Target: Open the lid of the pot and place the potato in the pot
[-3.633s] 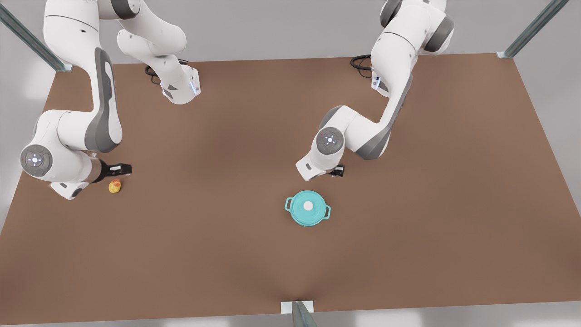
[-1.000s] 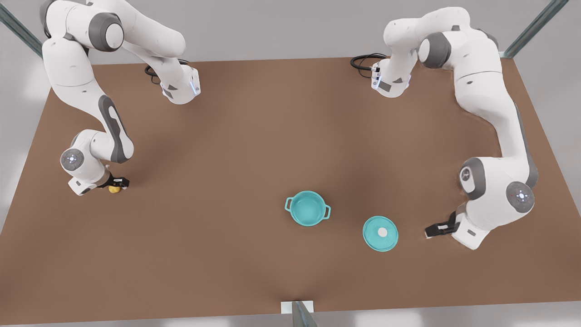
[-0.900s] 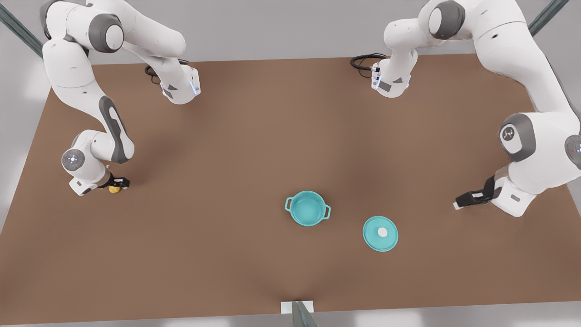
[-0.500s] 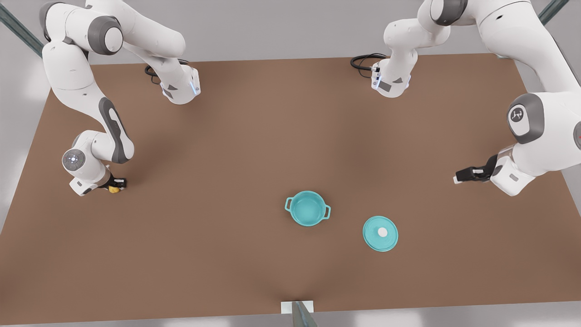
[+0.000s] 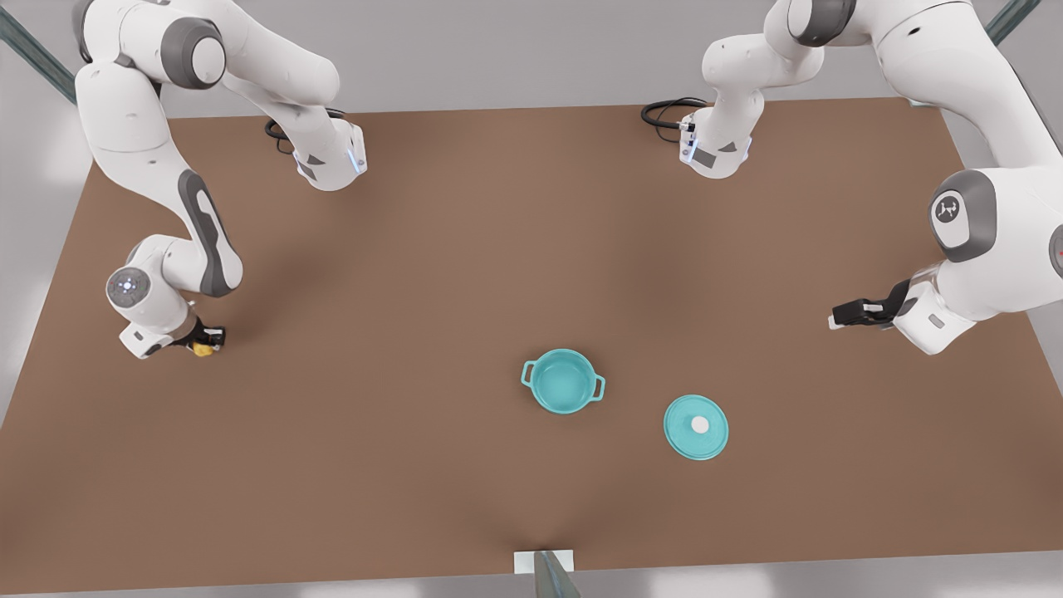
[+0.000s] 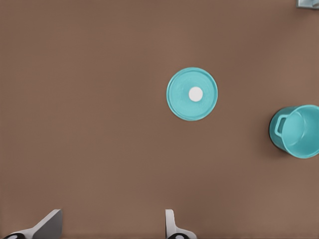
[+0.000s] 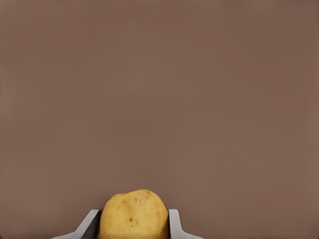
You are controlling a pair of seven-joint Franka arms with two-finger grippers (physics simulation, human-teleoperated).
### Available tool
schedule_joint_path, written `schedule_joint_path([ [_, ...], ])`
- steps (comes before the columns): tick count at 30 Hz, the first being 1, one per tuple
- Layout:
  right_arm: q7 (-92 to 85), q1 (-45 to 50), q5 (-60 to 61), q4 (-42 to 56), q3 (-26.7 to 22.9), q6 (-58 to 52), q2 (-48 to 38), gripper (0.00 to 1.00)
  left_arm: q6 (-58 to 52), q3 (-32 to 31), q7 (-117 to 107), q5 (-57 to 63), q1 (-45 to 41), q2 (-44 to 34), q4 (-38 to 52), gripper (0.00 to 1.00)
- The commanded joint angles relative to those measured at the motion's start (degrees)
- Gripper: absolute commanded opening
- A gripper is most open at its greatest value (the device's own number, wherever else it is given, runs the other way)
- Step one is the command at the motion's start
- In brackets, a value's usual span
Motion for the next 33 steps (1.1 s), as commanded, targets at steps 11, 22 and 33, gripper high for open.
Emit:
schedule_joint_path([
  [11, 15.3, 0.8, 0.4, 0.6, 12.4, -12.5, -10.1, 0.53, -0.2, 0.1, 2.5, 0.0, 0.0, -0.3, -0.4, 1.0],
  [22, 35.9, 2.4, 4.9, 8.9, 25.8, -26.4, -11.6, 0.53, -0.2, 0.1, 1.2, 0.0, 0.0, -0.4, -0.5, 1.0],
  [33, 59.5, 18.1, 8.3, 26.8, 25.8, -36.2, -4.0, 0.53, -0.3, 0.1, 1.3, 0.0, 0.0, -0.7, -0.9, 1.0],
])
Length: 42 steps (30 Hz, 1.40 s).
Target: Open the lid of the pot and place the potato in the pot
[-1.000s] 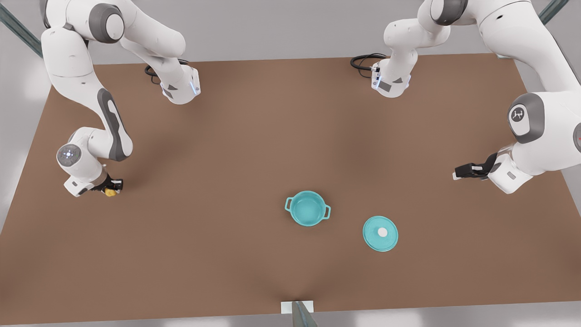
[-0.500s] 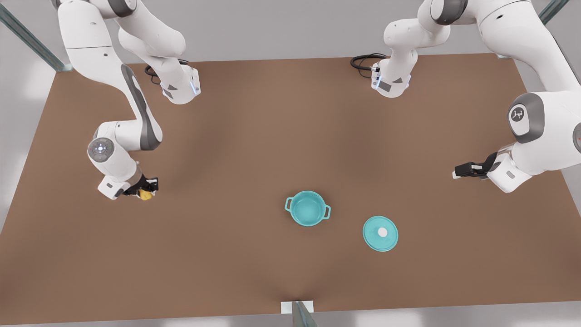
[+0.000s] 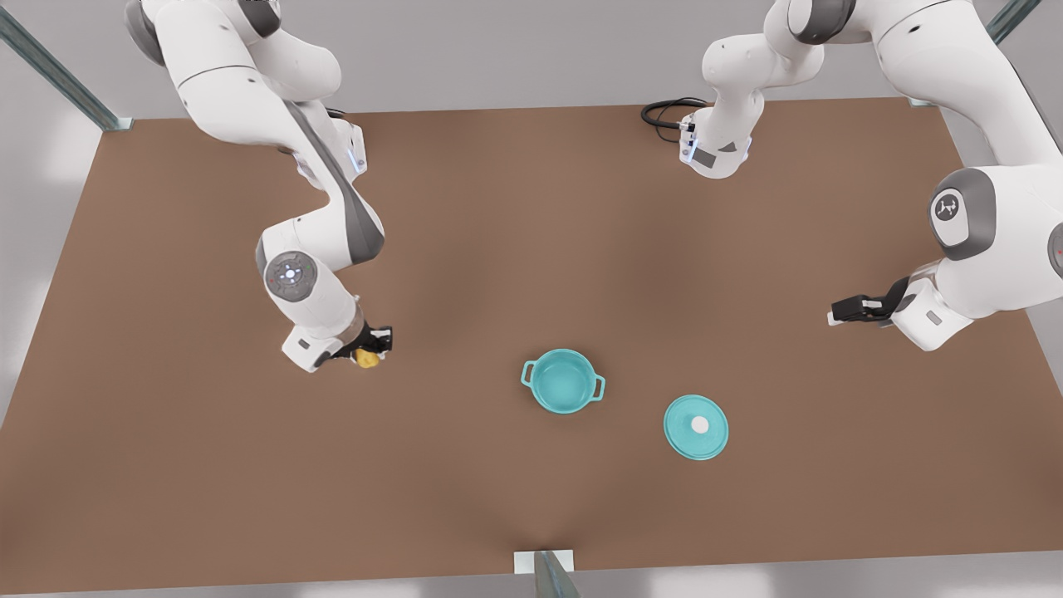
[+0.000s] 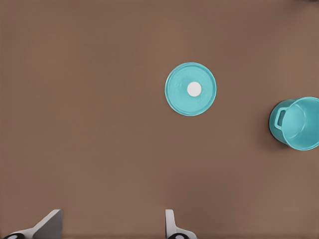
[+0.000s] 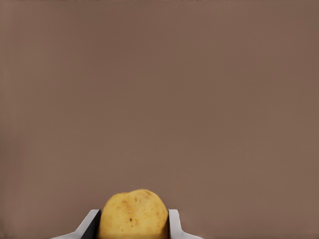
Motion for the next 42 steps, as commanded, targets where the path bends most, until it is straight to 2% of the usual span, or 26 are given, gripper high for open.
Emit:
schedule_joint_path([
  [1, 31.5, 1.8, 0.6, 2.7, 0.0, -4.4, 1.8, 0.53, 0.0, 0.0, -0.2, 0.0, -0.1, -0.1, 0.0, 1.0],
  [11, 46.7, 13.4, 3.1, 18.8, -0.1, -3.9, 13.9, 0.53, -0.1, 0.0, -0.3, 0.0, 0.0, -0.3, -0.3, 1.0],
  [17, 51.1, 18.5, 3.1, 34.5, -0.3, -3.3, 24.0, 0.53, -0.1, 0.0, -0.3, 0.0, 0.0, -0.2, -0.3, 1.0],
  [27, 55.5, 24.8, 3.2, 38.9, -1.1, 12.2, 32.7, 0.55, -1.1, 0.0, -0.4, 0.0, 0.0, -0.5, -0.3, 1.0],
  [31, 56.8, 29.4, 3.2, 41.1, -5.5, 15.8, 37.1, 0.55, -1.1, 0.0, -0.4, 0.0, 0.0, -0.5, -0.3, 1.0],
  [36, 56.9, 30.0, 3.2, 42.3, -6.8, 17.7, 39.3, 0.55, -1.1, 0.0, -0.5, 0.0, 0.0, -0.5, -0.3, 1.0],
  [37, 56.9, 30.0, 3.2, 42.3, -6.8, 17.7, 39.4, 0.57, -1.1, 0.0, -0.5, 0.0, 0.0, -0.5, -0.3, 1.0],
  [38, 56.2, 30.0, 3.2, 42.3, -6.9, 17.7, 39.3, 0.97, -1.1, 0.0, -0.4, 0.0, 0.0, -0.5, -0.3, 1.0],
  [39, 56.3, 30.0, 3.2, 42.3, -7.2, 17.7, 39.3, 1.0, -1.1, 0.0, -0.4, 0.0, 0.0, -0.6, -0.3, 1.0],
  [42, 56.6, 30.1, 3.2, 42.3, -7.2, 17.7, 39.3, 1.0, -1.3, 0.0, -0.5, 0.0, 0.0, -0.7, -0.3, 1.0],
])
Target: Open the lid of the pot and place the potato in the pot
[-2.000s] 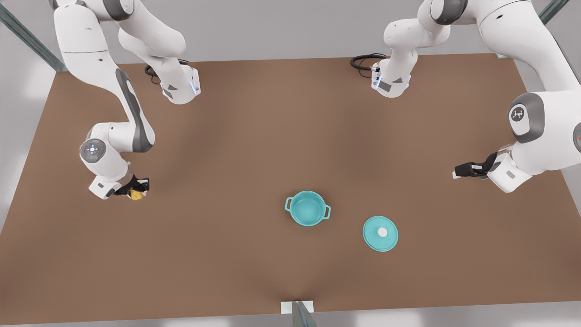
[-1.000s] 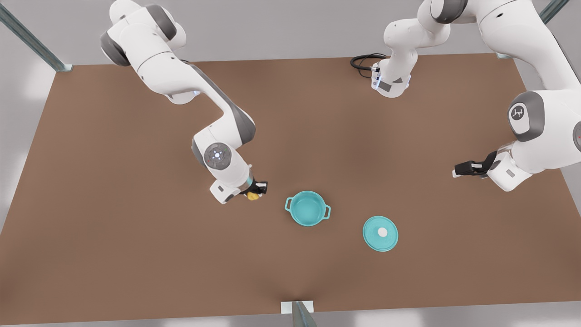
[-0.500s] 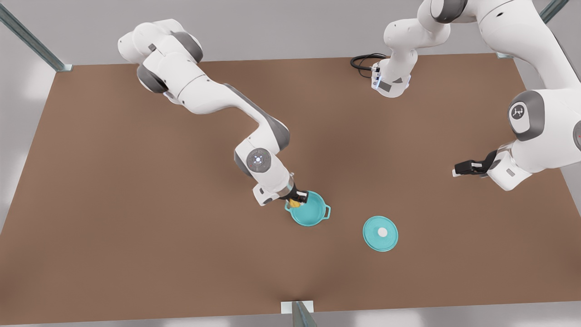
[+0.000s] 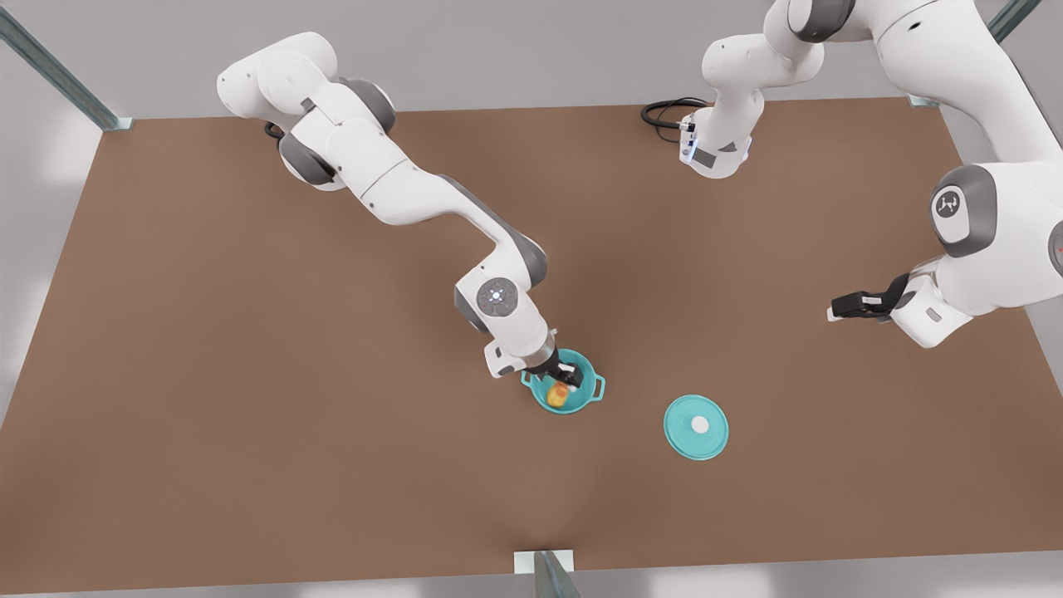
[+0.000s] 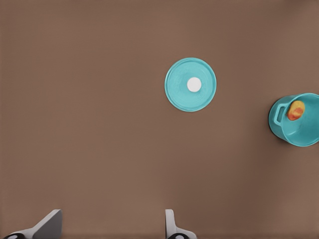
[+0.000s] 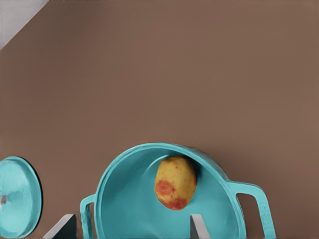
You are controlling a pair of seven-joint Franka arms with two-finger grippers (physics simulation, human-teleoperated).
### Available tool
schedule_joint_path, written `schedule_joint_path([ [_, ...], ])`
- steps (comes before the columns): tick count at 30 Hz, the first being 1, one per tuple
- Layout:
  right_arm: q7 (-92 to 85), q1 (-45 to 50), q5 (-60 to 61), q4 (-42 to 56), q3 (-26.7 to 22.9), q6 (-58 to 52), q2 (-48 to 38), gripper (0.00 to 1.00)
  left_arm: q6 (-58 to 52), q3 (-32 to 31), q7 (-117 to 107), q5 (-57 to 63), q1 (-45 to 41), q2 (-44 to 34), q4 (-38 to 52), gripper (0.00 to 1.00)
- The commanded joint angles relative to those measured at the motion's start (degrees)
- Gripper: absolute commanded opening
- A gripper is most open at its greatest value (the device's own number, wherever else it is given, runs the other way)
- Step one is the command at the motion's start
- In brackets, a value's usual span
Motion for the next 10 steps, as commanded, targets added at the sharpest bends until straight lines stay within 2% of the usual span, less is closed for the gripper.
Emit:
schedule_joint_path([
  [1, 7.6, -0.1, 0.0, 0.1, 0.0, -1.0, -0.3, 1.0, -0.1, 0.0, -0.1, 0.0, 0.0, 0.0, 0.0, 1.0],
  [3, -1.3, -6.3, -1.2, -3.3, 0.9, -23.9, -11.7, 1.0, -0.2, -0.6, -1.2, 2.4, -1.4, 0.0, 0.6, 1.0],
  [5, -33.6, -20.0, -1.9, -9.8, 0.8, -45.8, -20.5, 1.0, 0.5, -0.4, -2.5, 0.4, -2.2, 0.1, 1.0, 1.0],
  [6, -49.2, -28.4, -5.6, -9.7, 0.8, -51.3, -22.4, 1.0, 0.5, -0.4, -3.7, 0.4, -2.3, 0.2, 1.2, 1.0],
  [8, -71.1, -38.4, -10.1, -13.6, -0.3, -48.7, -26.3, 1.0, 0.7, -0.4, -3.8, 0.4, -2.3, 0.4, 1.4, 1.0],
  [9, -72.5, -38.6, -9.4, -22.7, -4.5, -41.3, -31.8, 1.0, 0.7, -0.4, -3.8, 0.4, -2.3, 0.5, 1.4, 1.0],
  [10, -72.5, -41.3, -5.8, -25.9, -5.3, -39.4, -33.4, 1.0, 0.7, -0.4, -3.8, 0.4, -2.3, 0.5, 1.4, 1.0],
])
